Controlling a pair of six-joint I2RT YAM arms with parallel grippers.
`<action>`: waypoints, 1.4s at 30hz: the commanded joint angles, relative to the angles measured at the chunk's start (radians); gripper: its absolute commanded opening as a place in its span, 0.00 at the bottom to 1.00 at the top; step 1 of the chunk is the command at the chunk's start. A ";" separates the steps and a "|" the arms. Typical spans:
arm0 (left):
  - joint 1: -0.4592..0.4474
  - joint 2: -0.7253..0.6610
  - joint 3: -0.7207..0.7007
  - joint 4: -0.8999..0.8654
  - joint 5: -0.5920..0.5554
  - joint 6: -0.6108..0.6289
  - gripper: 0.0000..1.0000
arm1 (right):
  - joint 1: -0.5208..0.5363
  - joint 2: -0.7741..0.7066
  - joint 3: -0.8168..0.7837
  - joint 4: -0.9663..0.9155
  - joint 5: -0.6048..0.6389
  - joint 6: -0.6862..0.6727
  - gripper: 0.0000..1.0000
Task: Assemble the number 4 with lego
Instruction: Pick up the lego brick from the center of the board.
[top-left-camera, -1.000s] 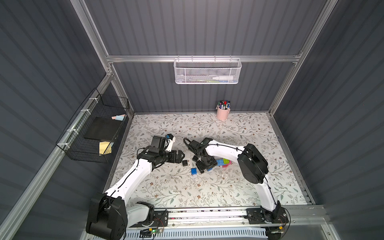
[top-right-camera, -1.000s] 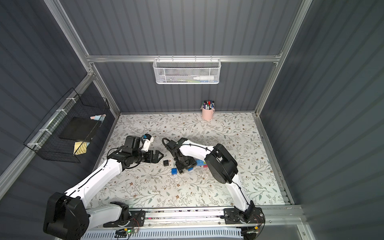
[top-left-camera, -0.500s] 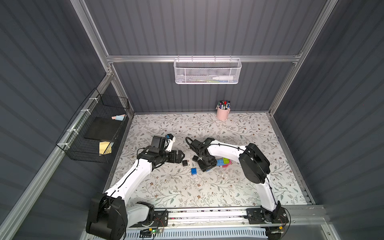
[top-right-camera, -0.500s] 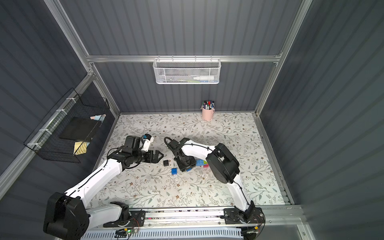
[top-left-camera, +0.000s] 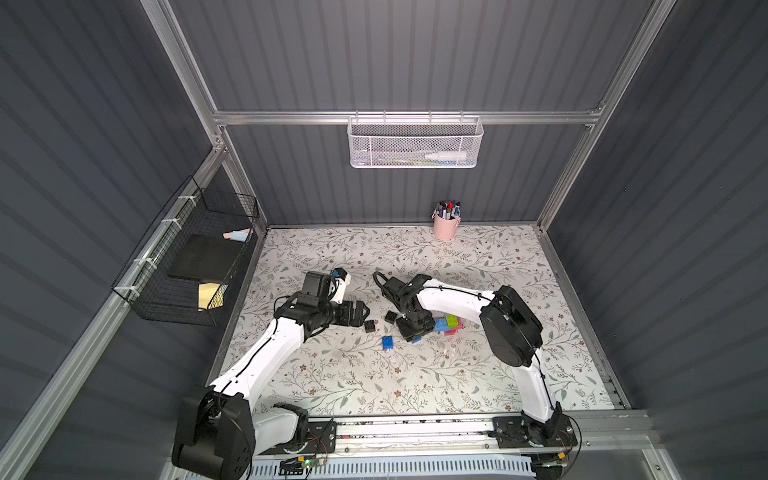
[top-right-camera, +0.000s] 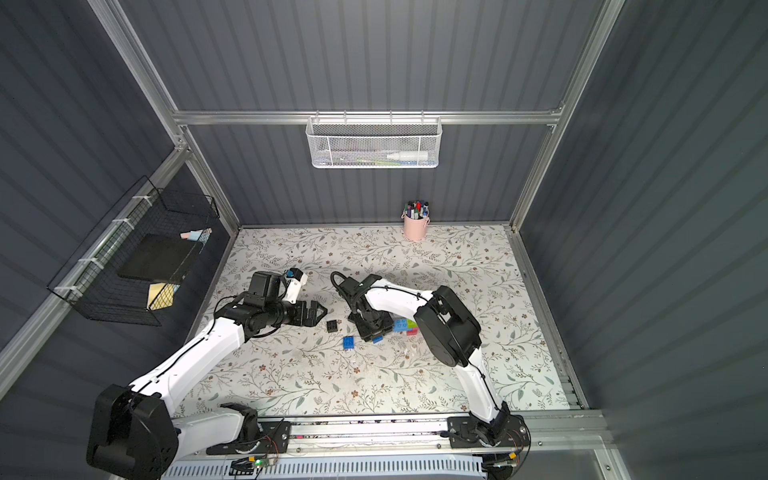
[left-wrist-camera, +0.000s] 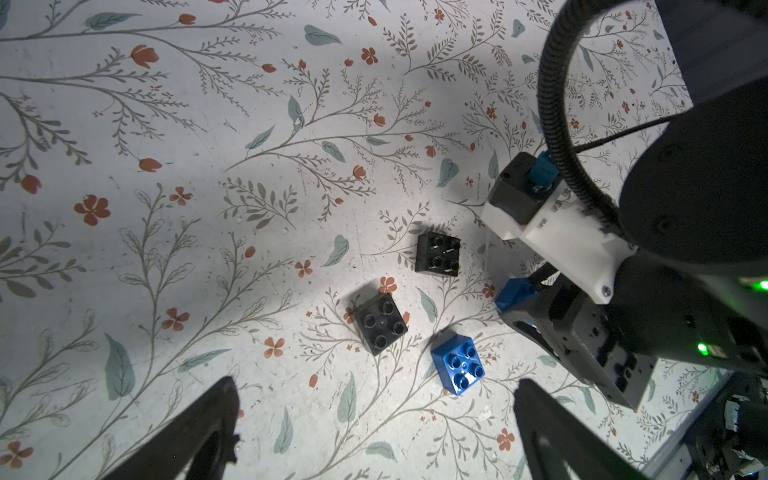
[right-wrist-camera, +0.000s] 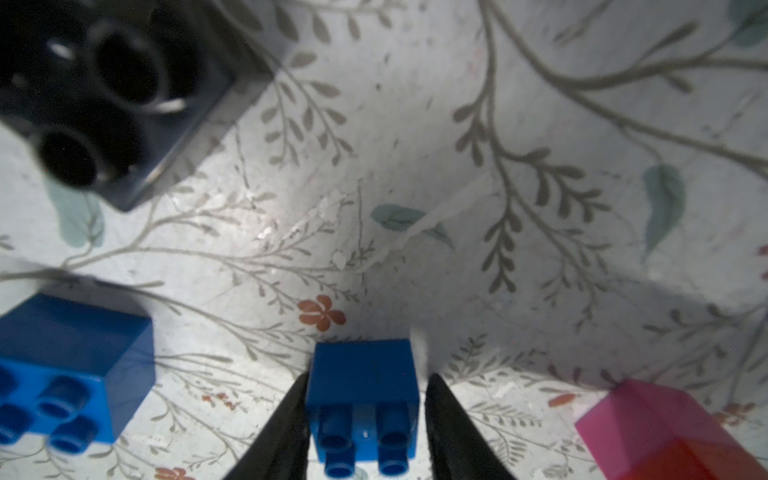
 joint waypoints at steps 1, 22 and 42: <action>0.001 -0.019 -0.007 -0.013 -0.006 0.004 0.99 | 0.000 -0.039 -0.001 -0.011 -0.003 0.005 0.44; 0.001 -0.013 -0.005 -0.010 -0.006 0.004 0.99 | 0.001 -0.099 0.046 -0.077 0.014 0.006 0.24; 0.001 0.022 0.012 0.012 0.016 0.016 0.99 | -0.131 -0.343 0.055 -0.275 0.062 0.012 0.19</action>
